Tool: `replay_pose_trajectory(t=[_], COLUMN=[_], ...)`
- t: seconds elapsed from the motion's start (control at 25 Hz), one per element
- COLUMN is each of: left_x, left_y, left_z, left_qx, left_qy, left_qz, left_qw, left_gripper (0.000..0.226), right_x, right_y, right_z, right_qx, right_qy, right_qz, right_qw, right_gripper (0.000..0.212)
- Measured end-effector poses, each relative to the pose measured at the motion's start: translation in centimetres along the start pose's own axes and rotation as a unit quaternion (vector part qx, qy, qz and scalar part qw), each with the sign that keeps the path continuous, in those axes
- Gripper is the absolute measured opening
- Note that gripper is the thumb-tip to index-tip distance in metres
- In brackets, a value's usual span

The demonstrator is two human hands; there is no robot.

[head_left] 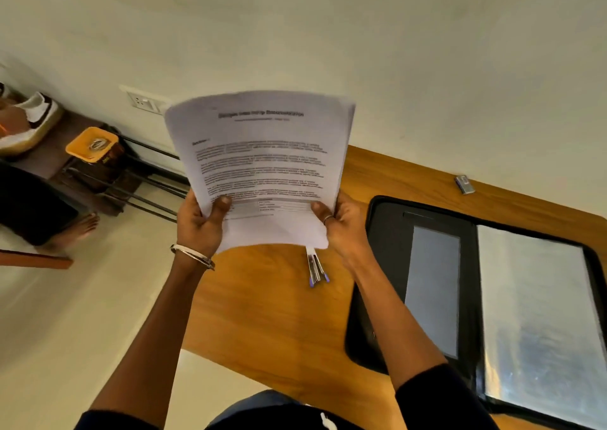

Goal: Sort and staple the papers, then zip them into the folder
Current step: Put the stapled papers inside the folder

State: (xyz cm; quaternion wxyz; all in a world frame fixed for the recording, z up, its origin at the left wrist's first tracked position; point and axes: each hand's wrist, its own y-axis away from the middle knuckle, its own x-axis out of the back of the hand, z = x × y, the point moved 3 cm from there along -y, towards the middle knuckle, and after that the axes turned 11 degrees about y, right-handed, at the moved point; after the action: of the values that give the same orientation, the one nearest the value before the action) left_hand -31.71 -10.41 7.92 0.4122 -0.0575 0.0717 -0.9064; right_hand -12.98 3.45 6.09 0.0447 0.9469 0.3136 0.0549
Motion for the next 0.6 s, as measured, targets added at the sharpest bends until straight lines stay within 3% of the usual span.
replay_pose_trajectory(t=[0.12,0.32,0.6], left_x=[0.9,0.6,-0.5], left_y=[2.7,8.9,10.6], left_z=[-1.4,-4.8,-4.3], left_qx=[0.001,0.125,0.117], left_qy=[-0.011,-0.021,0.005], left_qz=[0.065,0.120,0.168], left_qw=[0.998,0.985,0.979], left_gripper=[0.037,0.049,0.023], right_x=[-0.9,-2.5,-2.2], right_y=[1.2,4.6,5.6], right_z=[1.8,6.5,7.4], right_qx=[0.022,0.021,0.050], right_qy=[0.057,0.203,0.255], right_qz=[0.009,-0.092,-0.070], right_qw=[0.998,0.975,0.963], right_gripper=[0.033,0.047,0.058])
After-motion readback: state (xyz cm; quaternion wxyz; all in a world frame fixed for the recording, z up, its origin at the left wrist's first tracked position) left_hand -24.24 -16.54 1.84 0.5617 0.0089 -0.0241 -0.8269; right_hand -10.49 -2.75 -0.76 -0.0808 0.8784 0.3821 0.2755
